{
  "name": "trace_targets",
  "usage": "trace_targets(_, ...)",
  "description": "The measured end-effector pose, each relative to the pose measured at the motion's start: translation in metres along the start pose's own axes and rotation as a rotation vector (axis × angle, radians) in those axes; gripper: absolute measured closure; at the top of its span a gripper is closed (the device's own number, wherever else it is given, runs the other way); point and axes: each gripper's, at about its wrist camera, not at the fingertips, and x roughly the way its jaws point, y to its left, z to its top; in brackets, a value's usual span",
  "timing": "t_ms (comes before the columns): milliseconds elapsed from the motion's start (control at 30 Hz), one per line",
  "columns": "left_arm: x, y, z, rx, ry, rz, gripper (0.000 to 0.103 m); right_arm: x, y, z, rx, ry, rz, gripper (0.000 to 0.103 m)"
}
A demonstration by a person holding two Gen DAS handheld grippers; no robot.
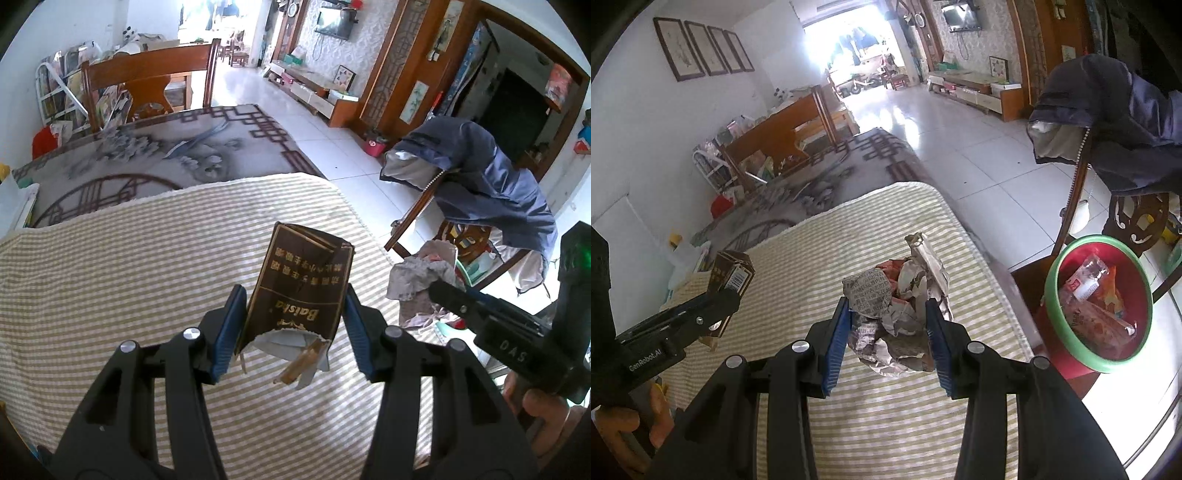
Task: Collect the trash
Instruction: 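Carry the cigarette pack and crumpled paper to the red bucket and open both tools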
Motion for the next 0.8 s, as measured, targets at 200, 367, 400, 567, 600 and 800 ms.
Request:
trace_targets(200, 0.002, -0.017, 0.001, -0.003, 0.0, 0.015, 0.053, -0.004, -0.019, 0.007, 0.01, 0.004, 0.02, 0.063)
trace_targets(367, 0.003, -0.029, 0.003, -0.02, -0.013, 0.04, 0.053, -0.004, -0.025, 0.014, -0.016, 0.006, 0.048, 0.063)
trace_targets(400, 0.003, -0.03, 0.003, -0.024, -0.016, 0.044, 0.053, -0.004, -0.027, 0.016, -0.025, 0.007, 0.056, 0.063)
trace_targets(567, 0.004, -0.039, 0.003, -0.053, -0.023, 0.075, 0.053, -0.002, -0.034, 0.021, -0.048, 0.018, 0.084, 0.063)
trace_targets(600, 0.004, -0.04, 0.003, -0.055, -0.023, 0.079, 0.053, -0.002, -0.035, 0.022, -0.05, 0.019, 0.089, 0.063)
trace_targets(800, 0.006, -0.05, 0.002, -0.071, -0.019, 0.106, 0.053, -0.002, -0.044, 0.025, -0.064, 0.026, 0.116, 0.063)
